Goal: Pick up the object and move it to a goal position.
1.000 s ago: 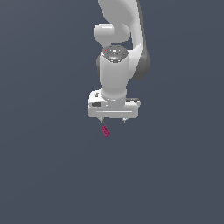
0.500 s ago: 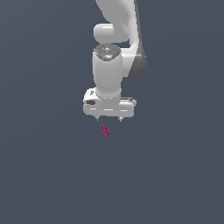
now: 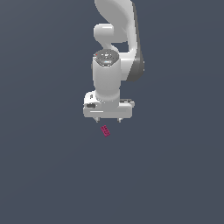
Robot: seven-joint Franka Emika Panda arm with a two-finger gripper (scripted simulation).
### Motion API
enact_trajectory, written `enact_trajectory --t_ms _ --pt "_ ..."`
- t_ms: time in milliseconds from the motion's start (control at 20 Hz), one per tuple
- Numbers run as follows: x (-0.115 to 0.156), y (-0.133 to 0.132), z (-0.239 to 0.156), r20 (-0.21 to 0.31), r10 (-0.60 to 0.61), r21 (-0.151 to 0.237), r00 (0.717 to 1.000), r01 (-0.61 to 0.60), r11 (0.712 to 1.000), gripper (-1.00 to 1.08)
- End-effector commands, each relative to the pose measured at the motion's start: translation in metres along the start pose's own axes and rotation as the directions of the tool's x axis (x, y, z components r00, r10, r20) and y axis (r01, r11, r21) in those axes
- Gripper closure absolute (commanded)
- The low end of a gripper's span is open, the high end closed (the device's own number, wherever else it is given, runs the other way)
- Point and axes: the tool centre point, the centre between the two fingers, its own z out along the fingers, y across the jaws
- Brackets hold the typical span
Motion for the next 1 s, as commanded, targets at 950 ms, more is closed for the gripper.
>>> enact_trajectory --t_ms 950 --pt "-0.034 0.021 0.097 0.034 -0.421 0.017 0.907 0.42 0.907 -0.92"
